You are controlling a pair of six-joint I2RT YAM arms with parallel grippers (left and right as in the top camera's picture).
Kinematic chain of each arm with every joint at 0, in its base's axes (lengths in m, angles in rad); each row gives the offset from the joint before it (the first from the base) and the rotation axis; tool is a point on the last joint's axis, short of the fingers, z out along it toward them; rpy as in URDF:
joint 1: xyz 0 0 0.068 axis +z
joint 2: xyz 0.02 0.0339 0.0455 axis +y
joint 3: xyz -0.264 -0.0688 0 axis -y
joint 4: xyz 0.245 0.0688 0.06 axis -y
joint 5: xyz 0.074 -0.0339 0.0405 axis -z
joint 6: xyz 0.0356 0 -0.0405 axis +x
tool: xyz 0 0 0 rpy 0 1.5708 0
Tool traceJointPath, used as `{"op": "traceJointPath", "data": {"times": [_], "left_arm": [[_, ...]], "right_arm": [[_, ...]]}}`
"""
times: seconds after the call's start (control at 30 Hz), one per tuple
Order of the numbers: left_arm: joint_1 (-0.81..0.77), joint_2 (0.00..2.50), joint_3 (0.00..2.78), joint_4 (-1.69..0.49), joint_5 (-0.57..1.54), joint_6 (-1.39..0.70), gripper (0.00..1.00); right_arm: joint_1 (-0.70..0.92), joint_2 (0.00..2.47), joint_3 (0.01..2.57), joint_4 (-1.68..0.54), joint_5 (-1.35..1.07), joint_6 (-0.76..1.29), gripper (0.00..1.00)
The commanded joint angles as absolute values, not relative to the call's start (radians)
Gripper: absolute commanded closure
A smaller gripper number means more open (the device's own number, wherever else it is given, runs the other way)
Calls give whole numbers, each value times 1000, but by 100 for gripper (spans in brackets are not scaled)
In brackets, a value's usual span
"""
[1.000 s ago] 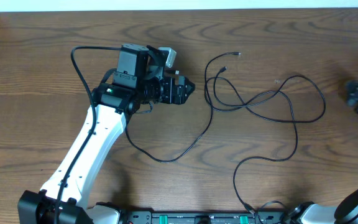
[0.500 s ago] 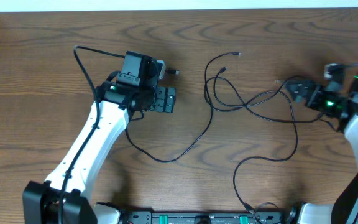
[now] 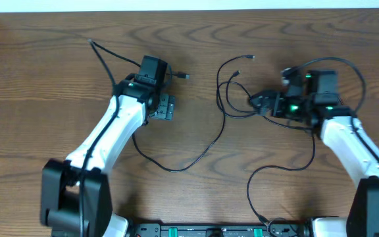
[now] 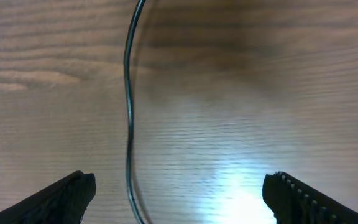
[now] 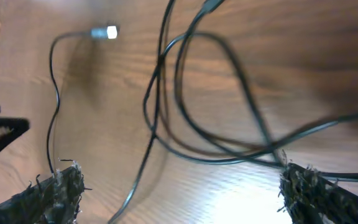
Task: Untangle cables
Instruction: 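Grasp black cables with both grippers at the table center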
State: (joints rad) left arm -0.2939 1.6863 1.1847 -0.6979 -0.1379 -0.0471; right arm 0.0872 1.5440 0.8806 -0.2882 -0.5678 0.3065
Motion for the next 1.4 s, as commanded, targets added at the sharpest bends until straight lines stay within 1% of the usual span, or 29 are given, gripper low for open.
{"op": "traceJointPath", "data": {"times": [0.0, 0.2, 0.37, 0.47, 0.57, 0.63, 0.73, 0.83, 0.87, 0.9, 0.93, 1.0, 1.03, 1.07, 1.23, 1.37], "left_arm": [[-274, 1758, 1195, -684, -204, -37, 9], [-229, 1850, 1195, -538, -203, -39, 9], [-197, 1859, 1195, -380, -195, 31, 8], [-185, 1866, 1195, -317, -126, 131, 8], [-177, 1888, 1195, -302, 13, 290, 8], [-175, 1907, 1195, -305, 50, 356, 8], [-175, 1941, 1195, -304, 49, 408, 8], [-175, 1959, 1195, -305, 49, 410, 8], [-175, 1963, 1195, -305, 49, 410, 10], [-175, 1965, 1195, -305, 49, 410, 13], [-175, 1966, 1195, -305, 50, 410, 23], [-175, 1966, 1195, -305, 49, 410, 59], [-175, 1966, 1195, -305, 49, 410, 87], [-175, 1966, 1195, -306, 49, 406, 92], [-175, 1954, 1195, -317, 53, 384, 93], [-175, 1893, 1195, -340, 125, 387, 93]], "right_arm": [[163, 1544, 882, -289, -462, 381, 1], [258, 1544, 882, -289, -413, 389, 1], [282, 1544, 882, -289, -413, 389, 1], [284, 1544, 882, -289, -413, 389, 1], [284, 1544, 882, -289, -413, 389, 1], [284, 1544, 882, -289, -413, 389, 1], [284, 1544, 882, -289, -413, 389, 1], [284, 1544, 882, -289, -413, 389, 1], [284, 1544, 882, -289, -413, 389, 1], [284, 1544, 882, -289, -413, 389, 1], [284, 1544, 882, -289, -413, 389, 1], [284, 1544, 882, -288, -413, 389, 1], [284, 1544, 882, -288, -413, 389, 1], [284, 1544, 882, -288, -413, 389, 1], [284, 1544, 882, -288, -410, 389, 1], [284, 1544, 882, -288, -399, 389, 1]]}}
